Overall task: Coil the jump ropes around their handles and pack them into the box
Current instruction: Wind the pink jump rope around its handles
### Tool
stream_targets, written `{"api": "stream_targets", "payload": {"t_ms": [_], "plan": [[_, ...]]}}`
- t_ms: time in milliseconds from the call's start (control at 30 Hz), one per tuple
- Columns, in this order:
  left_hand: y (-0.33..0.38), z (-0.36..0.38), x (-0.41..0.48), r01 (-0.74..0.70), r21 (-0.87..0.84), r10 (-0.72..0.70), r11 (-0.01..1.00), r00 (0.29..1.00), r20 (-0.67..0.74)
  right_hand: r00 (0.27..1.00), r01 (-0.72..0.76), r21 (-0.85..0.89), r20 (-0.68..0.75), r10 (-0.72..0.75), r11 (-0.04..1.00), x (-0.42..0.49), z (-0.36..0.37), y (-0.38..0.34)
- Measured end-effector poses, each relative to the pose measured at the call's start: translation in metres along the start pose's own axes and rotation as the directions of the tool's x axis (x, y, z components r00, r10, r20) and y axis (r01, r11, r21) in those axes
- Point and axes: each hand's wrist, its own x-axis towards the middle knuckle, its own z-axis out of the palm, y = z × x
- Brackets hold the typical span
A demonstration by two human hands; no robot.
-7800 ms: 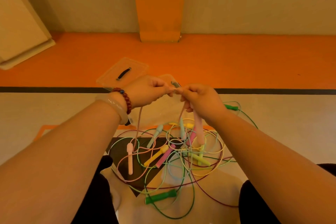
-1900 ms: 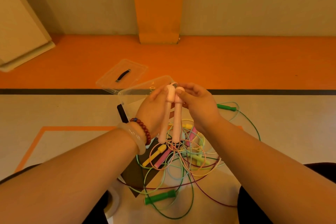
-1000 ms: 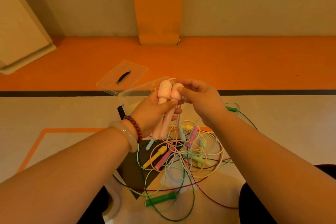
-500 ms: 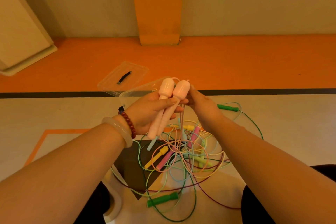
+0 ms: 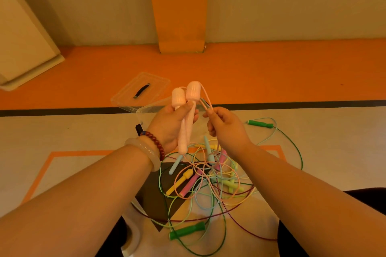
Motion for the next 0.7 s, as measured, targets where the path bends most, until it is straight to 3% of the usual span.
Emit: {"api": "stream_targets", "payload": {"t_ms": [133, 267, 700], "plan": [[0.000, -0.001, 0.005, -0.012, 0.010, 0.013, 1.000, 0.996, -0.088, 0.997, -0.040, 0.107, 0.063, 0.033, 0.993, -0.005, 0.006, -0.001], [0.005, -0.001, 0.011, -0.012, -0.164, -0.010, 0.986, 0.991, -0.132, 0.988, -0.065, 0.032, 0.142, 0.060, 0.997, -0.013, 0.017, 0.005], [0.027, -0.004, 0.021, -0.039, -0.344, 0.004, 0.938, 0.995, -0.101, 0.932, -0.208, 0.042, 0.312, 0.185, 0.977, -0.037, 0.032, -0.002]]}}
